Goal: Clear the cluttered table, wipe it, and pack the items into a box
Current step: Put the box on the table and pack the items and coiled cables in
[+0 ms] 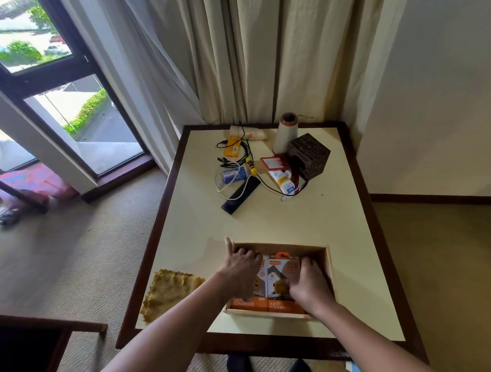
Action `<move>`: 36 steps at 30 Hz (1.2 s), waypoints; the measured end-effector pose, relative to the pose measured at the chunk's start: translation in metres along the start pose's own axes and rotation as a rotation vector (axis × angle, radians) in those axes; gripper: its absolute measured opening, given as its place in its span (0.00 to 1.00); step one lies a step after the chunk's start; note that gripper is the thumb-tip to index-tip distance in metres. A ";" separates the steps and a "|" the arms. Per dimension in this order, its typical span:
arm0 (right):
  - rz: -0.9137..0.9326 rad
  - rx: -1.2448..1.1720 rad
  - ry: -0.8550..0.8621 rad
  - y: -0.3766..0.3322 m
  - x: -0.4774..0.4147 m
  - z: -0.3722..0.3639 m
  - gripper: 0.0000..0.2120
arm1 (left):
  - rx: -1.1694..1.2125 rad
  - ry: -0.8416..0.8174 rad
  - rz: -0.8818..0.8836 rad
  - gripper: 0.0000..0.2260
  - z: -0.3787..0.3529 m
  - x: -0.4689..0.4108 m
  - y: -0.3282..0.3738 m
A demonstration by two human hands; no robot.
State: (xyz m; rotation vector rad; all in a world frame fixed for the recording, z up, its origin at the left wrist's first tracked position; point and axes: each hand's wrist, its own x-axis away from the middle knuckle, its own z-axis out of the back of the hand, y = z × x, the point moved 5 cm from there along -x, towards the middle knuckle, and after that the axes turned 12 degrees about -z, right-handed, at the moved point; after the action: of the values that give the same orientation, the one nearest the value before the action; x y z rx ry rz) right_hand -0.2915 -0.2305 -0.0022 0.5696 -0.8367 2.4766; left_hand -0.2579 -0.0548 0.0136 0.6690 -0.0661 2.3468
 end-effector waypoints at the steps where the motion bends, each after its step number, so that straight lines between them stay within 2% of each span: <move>1: 0.013 0.019 0.001 0.000 0.001 0.000 0.26 | 0.001 -0.001 0.005 0.35 0.001 0.002 0.003; 3: 0.041 0.071 -0.014 -0.001 0.005 0.000 0.25 | 0.022 -0.005 0.020 0.34 0.002 0.008 0.007; 5: 0.063 0.123 -0.010 -0.001 0.009 0.002 0.22 | 0.069 0.028 0.031 0.30 0.003 0.015 0.008; 7: 0.115 0.149 0.024 -0.007 0.012 0.013 0.18 | 0.086 0.128 0.042 0.22 0.010 0.021 0.008; 10: 0.277 0.113 0.118 -0.029 0.007 0.040 0.08 | 0.130 0.352 0.080 0.17 0.036 0.026 0.003; 14: 0.368 -0.012 0.183 -0.063 -0.017 0.077 0.11 | 0.191 0.529 0.192 0.16 0.073 0.022 -0.018; 20: 0.317 -0.059 0.188 -0.121 -0.088 0.099 0.08 | 0.314 0.717 0.229 0.11 0.125 -0.010 -0.083; 24: 0.185 0.024 0.162 -0.150 -0.152 0.088 0.12 | 0.440 0.690 0.261 0.12 0.133 -0.061 -0.143; 27: 0.137 0.033 0.123 -0.165 -0.194 0.074 0.19 | 0.532 0.639 0.372 0.14 0.128 -0.094 -0.191; 29: 0.104 0.122 0.065 -0.174 -0.215 0.066 0.15 | 0.561 0.588 0.441 0.15 0.121 -0.112 -0.221; 31: 0.064 0.200 0.031 -0.179 -0.233 0.060 0.09 | 0.554 0.513 0.462 0.10 0.110 -0.129 -0.242; 34: 0.021 0.254 0.109 -0.181 -0.257 0.053 0.12 | 0.512 0.412 0.437 0.10 0.098 -0.152 -0.263; 36: 0.021 0.298 0.197 -0.183 -0.266 0.050 0.18 | 0.455 0.384 0.401 0.12 0.095 -0.165 -0.269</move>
State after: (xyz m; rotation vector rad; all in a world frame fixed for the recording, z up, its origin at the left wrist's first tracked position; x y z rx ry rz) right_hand 0.0343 -0.2102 -0.0202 0.4063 -0.4031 2.6429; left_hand 0.0590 0.0293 -0.0185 0.4235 0.5683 2.8718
